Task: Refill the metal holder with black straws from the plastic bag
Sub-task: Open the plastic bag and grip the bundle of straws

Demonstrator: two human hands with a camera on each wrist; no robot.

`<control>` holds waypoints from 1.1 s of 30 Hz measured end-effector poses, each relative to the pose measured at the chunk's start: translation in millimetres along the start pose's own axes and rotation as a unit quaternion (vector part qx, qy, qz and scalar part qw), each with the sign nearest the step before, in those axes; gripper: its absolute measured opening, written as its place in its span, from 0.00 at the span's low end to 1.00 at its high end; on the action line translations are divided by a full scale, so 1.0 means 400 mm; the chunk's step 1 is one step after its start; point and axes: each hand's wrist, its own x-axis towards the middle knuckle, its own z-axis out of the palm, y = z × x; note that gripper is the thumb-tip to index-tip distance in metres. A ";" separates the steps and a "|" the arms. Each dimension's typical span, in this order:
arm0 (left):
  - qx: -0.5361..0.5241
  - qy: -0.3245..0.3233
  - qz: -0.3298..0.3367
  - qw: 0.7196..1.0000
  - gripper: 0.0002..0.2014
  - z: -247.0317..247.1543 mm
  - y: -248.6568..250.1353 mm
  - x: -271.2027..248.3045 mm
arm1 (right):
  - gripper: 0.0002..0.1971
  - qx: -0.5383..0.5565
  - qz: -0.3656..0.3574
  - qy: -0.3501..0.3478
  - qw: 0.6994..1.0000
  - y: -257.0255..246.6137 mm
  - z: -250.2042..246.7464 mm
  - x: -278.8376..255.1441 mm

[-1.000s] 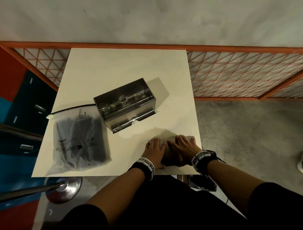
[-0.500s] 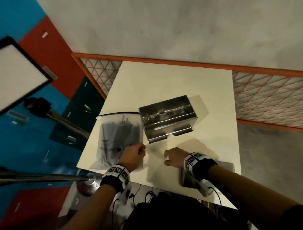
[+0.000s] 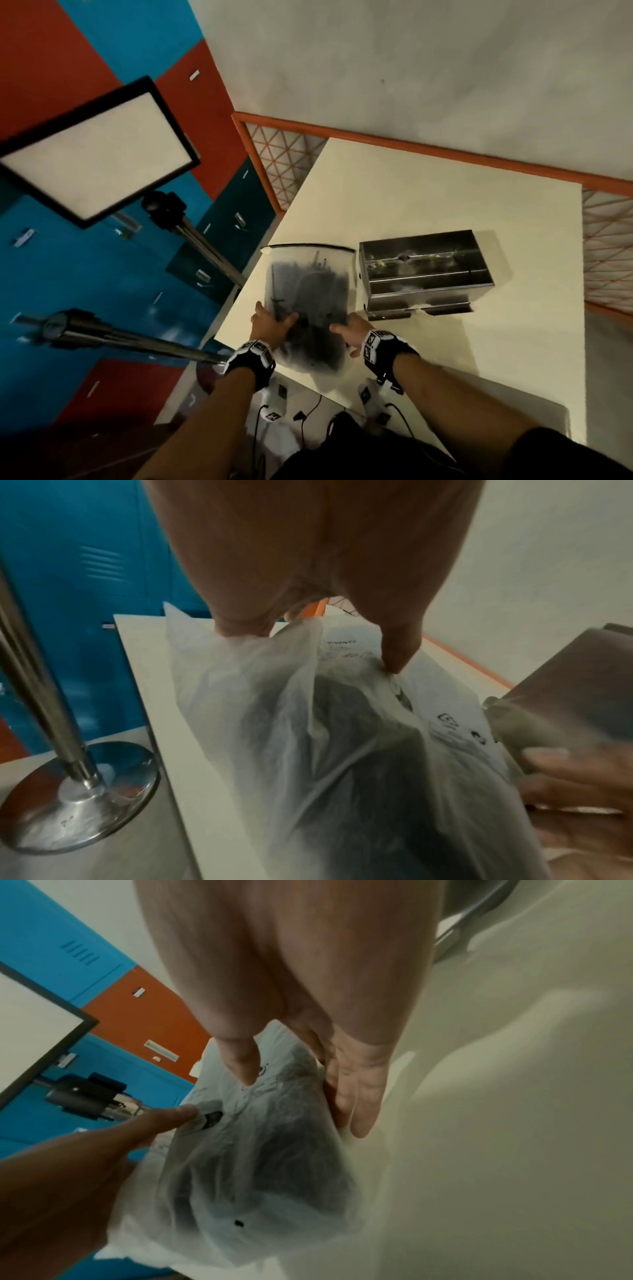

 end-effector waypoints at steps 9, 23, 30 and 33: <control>-0.099 -0.125 0.002 0.987 0.40 0.025 -0.024 -0.009 | 0.44 -0.026 -0.044 -0.012 0.999 0.003 0.047 0.081; -0.115 -0.061 0.187 0.974 0.22 -0.072 0.016 -0.156 | 0.26 0.152 -0.248 -0.001 0.957 -0.161 -0.042 -0.130; -0.210 -0.007 0.290 0.934 0.39 -0.117 0.083 -0.184 | 0.40 0.117 -0.298 0.029 0.947 -0.144 -0.083 -0.180; -0.243 -0.012 0.291 0.925 0.36 -0.105 0.094 -0.201 | 0.39 0.155 -0.312 0.060 0.935 -0.129 -0.084 -0.192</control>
